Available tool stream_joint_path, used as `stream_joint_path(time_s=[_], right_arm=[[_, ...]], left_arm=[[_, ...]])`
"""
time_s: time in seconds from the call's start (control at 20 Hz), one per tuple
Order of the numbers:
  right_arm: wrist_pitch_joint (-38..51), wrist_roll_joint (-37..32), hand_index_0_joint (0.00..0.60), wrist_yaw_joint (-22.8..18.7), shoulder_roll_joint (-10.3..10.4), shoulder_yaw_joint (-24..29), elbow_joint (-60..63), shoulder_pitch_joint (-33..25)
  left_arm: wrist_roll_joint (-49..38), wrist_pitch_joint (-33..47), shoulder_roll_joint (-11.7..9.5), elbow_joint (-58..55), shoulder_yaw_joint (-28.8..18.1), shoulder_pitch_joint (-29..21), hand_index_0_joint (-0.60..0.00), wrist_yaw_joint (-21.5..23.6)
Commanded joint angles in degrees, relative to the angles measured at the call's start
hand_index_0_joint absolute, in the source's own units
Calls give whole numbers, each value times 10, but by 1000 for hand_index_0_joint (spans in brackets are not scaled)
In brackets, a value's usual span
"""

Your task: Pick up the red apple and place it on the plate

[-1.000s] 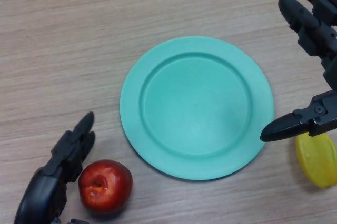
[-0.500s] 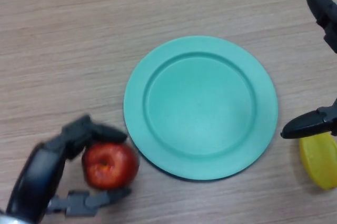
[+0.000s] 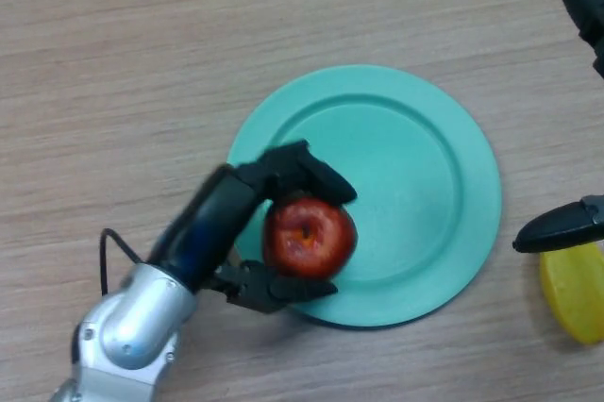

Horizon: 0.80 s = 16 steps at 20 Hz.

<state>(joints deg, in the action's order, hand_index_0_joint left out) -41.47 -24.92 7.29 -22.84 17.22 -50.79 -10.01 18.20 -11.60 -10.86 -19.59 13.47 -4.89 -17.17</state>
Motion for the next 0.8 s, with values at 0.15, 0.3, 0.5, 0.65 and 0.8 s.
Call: stream_joint_path(time_s=[0.15, 0.3, 0.5, 0.65, 0.8], right_arm=[[60, -33, 0, 2, -30, 56, -26, -12], [70, -28, 0, 7, -39, 65, -16, -13], [32, -56, 0, -18, -59, 59, -10, -48], [36, -52, 0, -20, -59, 49, -7, -52], [42, -44, 0, -20, -53, 40, -7, -54]], left_arm=[[-27, 100, -1, -15, -21, -33, -300, 52], [-18, 75, 0, -27, -25, -49, 0, 72], [-52, 17, 0, -92, -37, -33, 0, 80], [-78, -1, 0, -145, -66, -24, 0, 77], [-133, -51, -24, -233, -140, -21, 0, 33]])
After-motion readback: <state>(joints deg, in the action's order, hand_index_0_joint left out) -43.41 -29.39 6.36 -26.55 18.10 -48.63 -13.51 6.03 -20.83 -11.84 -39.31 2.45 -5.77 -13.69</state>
